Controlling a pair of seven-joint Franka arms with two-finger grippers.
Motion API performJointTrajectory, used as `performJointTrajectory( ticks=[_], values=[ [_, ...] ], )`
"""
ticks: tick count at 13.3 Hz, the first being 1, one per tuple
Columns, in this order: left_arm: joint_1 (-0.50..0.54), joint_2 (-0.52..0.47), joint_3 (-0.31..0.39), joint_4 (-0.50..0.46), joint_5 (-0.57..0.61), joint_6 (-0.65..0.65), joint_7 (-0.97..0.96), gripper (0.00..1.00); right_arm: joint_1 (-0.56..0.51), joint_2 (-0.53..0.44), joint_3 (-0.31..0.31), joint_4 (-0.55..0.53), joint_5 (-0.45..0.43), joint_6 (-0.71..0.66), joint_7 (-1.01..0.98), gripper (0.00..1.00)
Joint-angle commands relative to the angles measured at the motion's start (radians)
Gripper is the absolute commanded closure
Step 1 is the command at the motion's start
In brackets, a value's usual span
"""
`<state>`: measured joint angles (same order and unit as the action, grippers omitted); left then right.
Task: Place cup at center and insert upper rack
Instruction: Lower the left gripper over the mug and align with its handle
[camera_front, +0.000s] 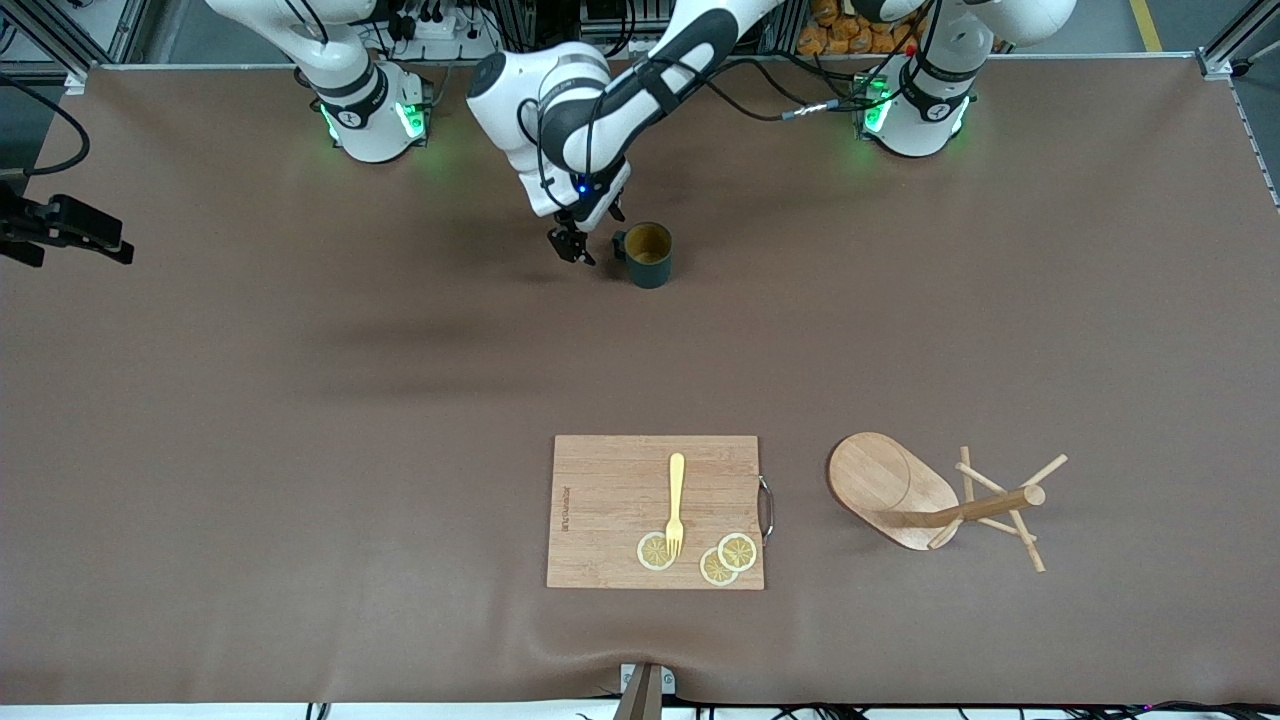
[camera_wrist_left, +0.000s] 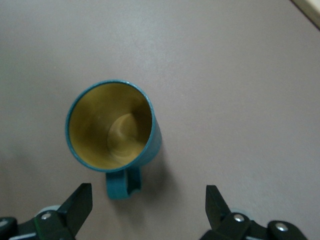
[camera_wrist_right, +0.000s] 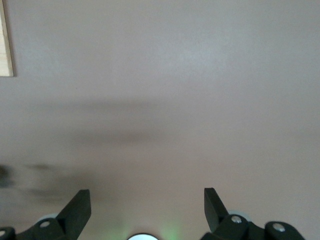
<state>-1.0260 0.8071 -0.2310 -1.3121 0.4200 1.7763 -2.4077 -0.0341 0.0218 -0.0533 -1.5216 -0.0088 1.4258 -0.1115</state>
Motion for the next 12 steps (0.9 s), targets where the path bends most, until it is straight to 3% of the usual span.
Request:
performJointTrajectory(
  ticks=[1,5,7,9,12],
  values=[
    [0.009,0.032,0.007,0.034,-0.048,0.008,-0.033,0.0,-0.006,-0.02,0.009,-0.015,0.004,-0.031,0.018,0.0],
    [0.04,0.023,0.007,0.034,-0.162,-0.003,-0.036,0.0,-0.017,-0.014,0.007,-0.017,0.042,-0.048,0.015,0.0],
    [0.049,0.026,0.007,0.034,-0.185,-0.003,-0.047,0.01,-0.029,-0.006,0.006,-0.017,0.135,-0.09,0.022,0.0],
    [0.049,0.026,0.009,0.03,-0.201,-0.005,-0.067,0.02,-0.043,0.0,0.006,-0.015,0.158,-0.094,0.009,0.0],
    [0.044,0.026,0.009,0.025,-0.194,-0.005,-0.11,0.22,-0.055,0.02,0.006,-0.014,0.112,-0.071,0.007,0.0]
  ],
)
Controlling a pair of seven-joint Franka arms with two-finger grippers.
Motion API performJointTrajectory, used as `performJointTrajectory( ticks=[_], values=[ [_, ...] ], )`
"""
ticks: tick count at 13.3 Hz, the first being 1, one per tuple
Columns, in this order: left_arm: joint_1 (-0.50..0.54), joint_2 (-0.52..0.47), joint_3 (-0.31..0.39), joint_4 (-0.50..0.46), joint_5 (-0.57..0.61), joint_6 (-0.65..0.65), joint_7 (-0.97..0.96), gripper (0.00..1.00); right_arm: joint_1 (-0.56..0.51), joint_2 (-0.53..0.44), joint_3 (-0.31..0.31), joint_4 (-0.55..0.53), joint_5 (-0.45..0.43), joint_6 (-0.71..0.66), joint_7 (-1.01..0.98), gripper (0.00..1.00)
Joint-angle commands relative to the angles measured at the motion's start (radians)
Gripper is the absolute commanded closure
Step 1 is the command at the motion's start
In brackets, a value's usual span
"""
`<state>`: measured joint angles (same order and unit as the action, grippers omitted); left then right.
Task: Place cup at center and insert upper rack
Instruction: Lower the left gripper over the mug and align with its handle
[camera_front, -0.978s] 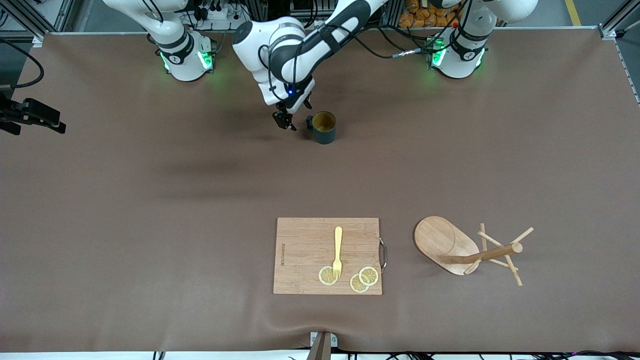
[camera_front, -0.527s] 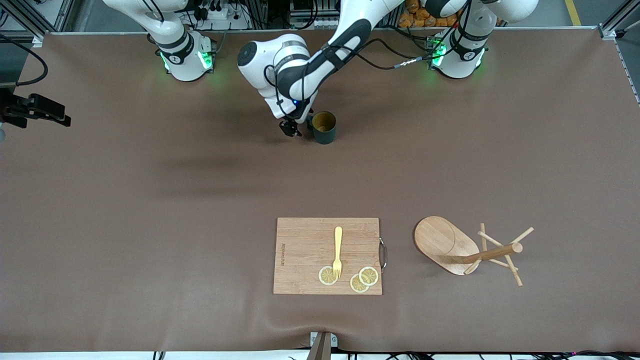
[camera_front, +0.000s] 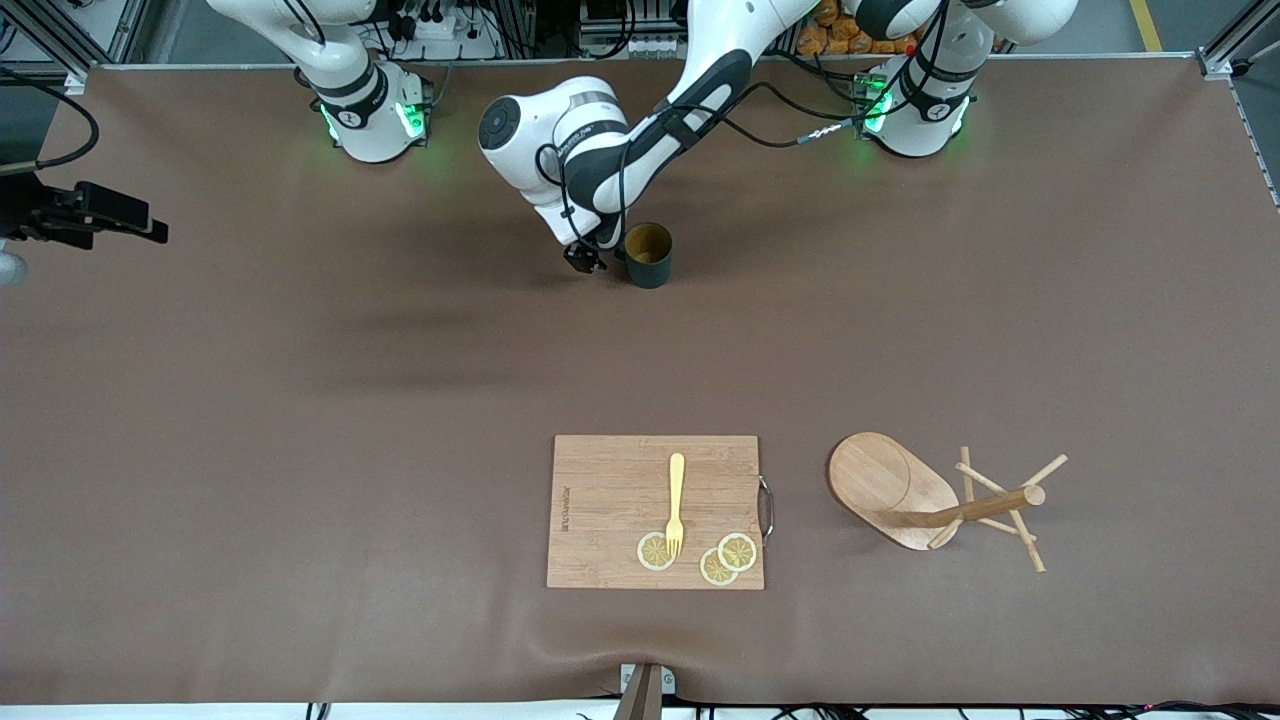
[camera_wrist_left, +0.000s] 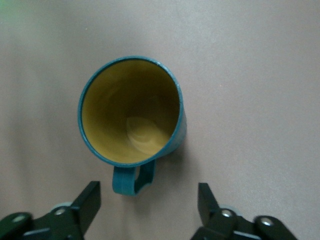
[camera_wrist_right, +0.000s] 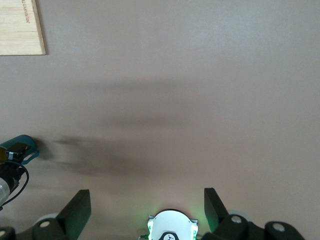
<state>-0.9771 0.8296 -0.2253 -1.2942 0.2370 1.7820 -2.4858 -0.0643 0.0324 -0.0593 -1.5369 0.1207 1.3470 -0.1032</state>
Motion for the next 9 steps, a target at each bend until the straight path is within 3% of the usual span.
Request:
performJointTrajectory(
  ticks=[1,3,9],
  values=[
    [-0.005,0.0,0.003,0.004,-0.012,-0.01,-0.035,0.28,-0.013,0.009,0.013,0.001,-0.071,0.011,-0.001,0.0],
    [-0.003,-0.003,0.003,-0.002,-0.008,-0.01,-0.036,0.29,0.012,0.011,0.019,0.015,-0.139,0.014,0.003,0.0],
    [0.003,-0.004,0.003,-0.03,-0.005,-0.012,-0.021,0.31,0.011,0.011,0.016,0.066,-0.147,0.007,0.011,0.0]
  ],
)
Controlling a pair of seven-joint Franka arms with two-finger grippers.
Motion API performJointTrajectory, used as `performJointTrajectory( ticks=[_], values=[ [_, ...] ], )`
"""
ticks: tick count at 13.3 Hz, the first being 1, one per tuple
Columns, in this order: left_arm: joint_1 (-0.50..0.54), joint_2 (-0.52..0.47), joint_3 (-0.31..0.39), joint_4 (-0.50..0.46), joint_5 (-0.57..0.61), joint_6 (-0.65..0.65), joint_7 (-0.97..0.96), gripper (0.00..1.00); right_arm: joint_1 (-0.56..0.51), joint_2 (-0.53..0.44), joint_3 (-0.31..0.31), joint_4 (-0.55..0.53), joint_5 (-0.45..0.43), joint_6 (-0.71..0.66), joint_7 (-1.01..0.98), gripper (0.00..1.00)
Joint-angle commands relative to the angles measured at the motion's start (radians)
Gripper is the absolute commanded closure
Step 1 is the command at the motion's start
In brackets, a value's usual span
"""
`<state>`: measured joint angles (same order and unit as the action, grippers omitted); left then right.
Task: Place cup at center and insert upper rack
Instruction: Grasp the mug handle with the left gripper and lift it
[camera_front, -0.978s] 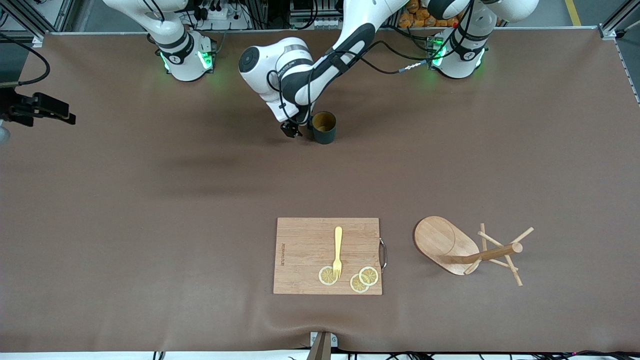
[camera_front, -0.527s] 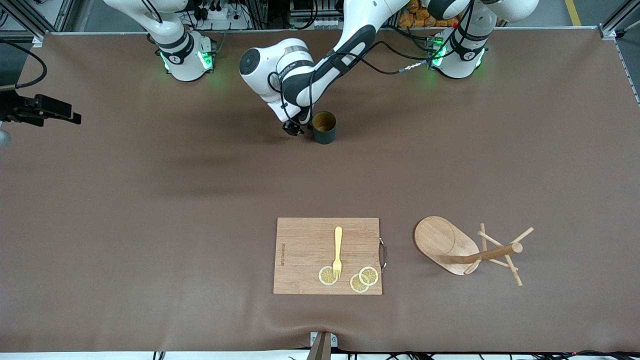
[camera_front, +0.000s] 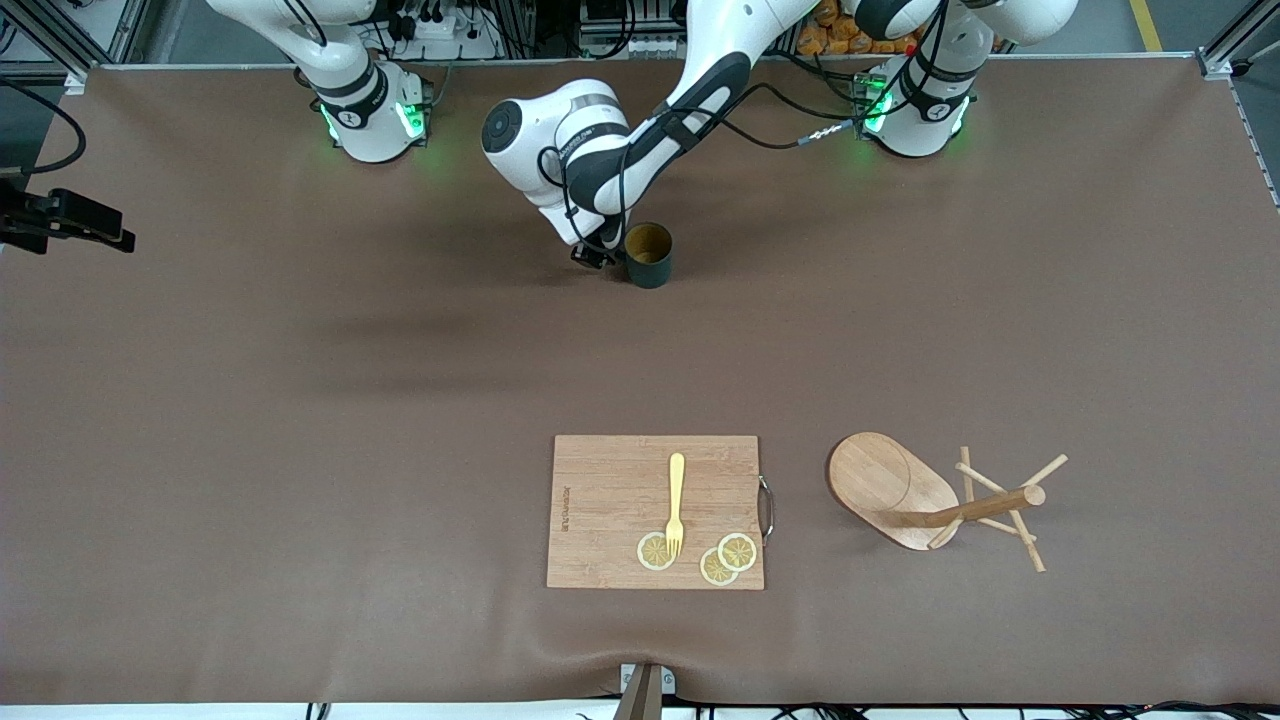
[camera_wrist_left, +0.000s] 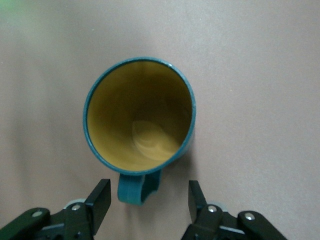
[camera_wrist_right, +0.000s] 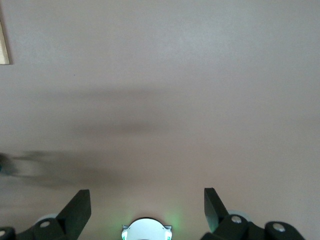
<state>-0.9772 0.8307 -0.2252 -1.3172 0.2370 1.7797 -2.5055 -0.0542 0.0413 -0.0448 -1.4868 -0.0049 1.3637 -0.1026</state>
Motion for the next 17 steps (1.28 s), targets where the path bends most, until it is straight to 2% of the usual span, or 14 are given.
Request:
performJointTrajectory(
  ticks=[1,5,8,9,15,17],
  values=[
    [0.002,-0.005,0.003,-0.005,-0.005,-0.009,0.001,0.33,-0.001,0.003,0.0,0.016,-0.024,-0.005,0.011,0.0],
    [0.003,-0.005,0.001,-0.004,-0.007,-0.009,-0.001,0.54,-0.003,0.003,-0.001,0.016,-0.026,0.003,0.011,0.0],
    [0.005,-0.007,0.001,-0.004,-0.008,-0.009,-0.001,0.94,-0.003,0.005,-0.001,0.014,-0.029,0.026,0.012,0.0],
    [0.009,-0.008,0.001,-0.002,-0.008,-0.009,-0.001,1.0,-0.004,0.006,-0.001,0.014,-0.041,0.028,0.012,0.0],
    [0.092,-0.091,-0.014,0.007,-0.021,-0.009,0.097,1.0,0.002,0.006,-0.001,0.016,-0.047,0.026,0.014,0.0],
    [0.149,-0.133,-0.014,0.009,-0.076,-0.008,0.201,1.0,-0.001,0.006,-0.001,0.014,-0.047,0.028,0.014,0.0]
  ],
)
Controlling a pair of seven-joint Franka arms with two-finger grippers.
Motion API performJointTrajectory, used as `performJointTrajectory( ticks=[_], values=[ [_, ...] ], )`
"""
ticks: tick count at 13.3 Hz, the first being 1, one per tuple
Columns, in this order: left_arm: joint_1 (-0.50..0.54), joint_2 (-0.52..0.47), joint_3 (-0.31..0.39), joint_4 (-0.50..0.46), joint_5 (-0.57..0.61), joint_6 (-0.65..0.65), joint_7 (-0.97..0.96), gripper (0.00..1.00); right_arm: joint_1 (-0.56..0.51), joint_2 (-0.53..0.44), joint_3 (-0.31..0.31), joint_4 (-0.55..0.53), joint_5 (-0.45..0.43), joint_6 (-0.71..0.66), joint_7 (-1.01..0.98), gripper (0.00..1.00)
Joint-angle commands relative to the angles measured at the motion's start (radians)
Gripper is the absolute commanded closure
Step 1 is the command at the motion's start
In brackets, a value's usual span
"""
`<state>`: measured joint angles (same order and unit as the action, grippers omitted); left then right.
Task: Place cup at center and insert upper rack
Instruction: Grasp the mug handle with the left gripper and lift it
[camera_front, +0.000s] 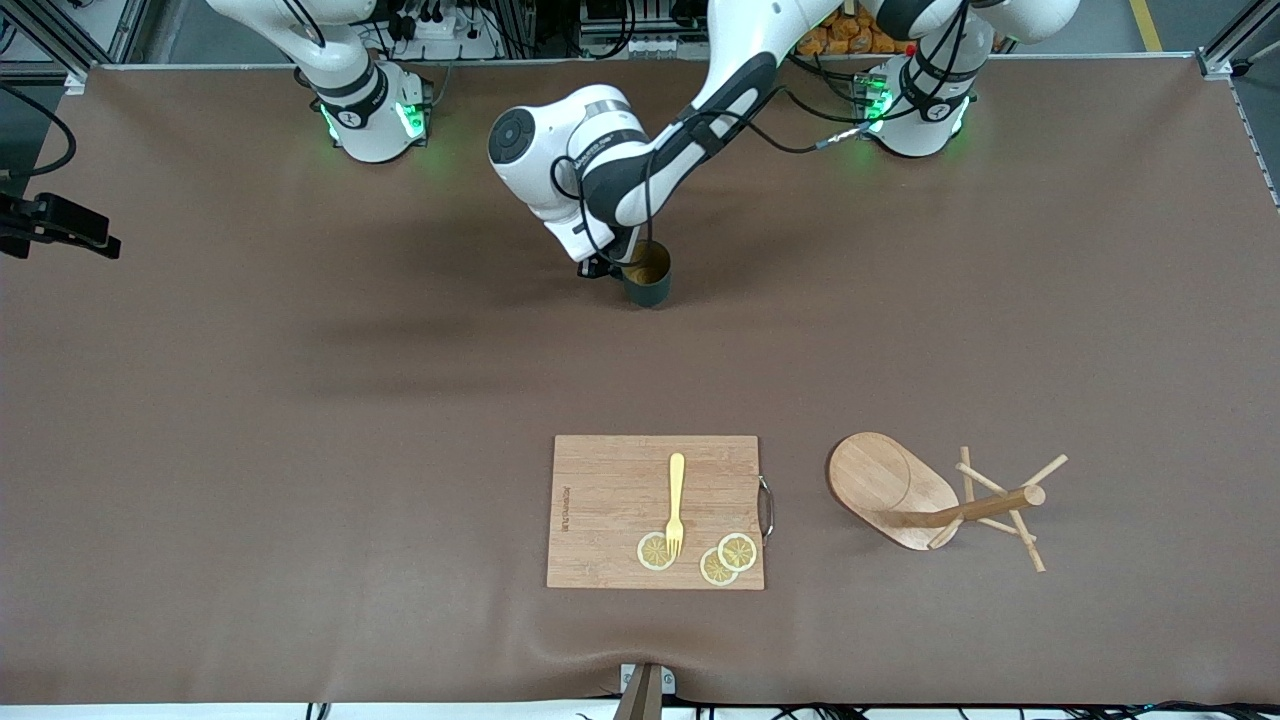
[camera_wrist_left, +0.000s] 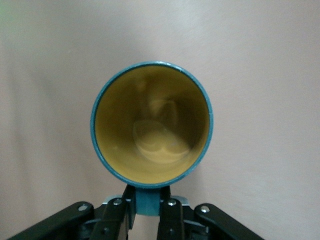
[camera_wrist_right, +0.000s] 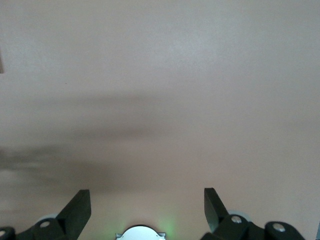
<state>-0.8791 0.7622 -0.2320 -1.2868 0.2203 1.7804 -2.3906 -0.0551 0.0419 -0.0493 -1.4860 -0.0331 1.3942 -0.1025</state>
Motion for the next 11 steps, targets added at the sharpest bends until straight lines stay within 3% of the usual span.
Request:
performJointTrajectory(
  ticks=[1,6,11],
  values=[
    [0.075,-0.095,-0.007,-0.02,-0.091,-0.009,0.15,1.0,0.0,0.007,0.003,0.013,-0.019,-0.001,0.014,0.0],
    [0.268,-0.21,-0.006,-0.019,-0.289,-0.009,0.454,1.0,0.015,0.01,0.006,0.015,-0.019,0.002,0.014,0.0],
    [0.454,-0.25,-0.007,-0.019,-0.435,-0.073,0.778,1.0,0.006,0.01,0.006,0.016,-0.016,0.043,0.014,0.0]
  ],
)
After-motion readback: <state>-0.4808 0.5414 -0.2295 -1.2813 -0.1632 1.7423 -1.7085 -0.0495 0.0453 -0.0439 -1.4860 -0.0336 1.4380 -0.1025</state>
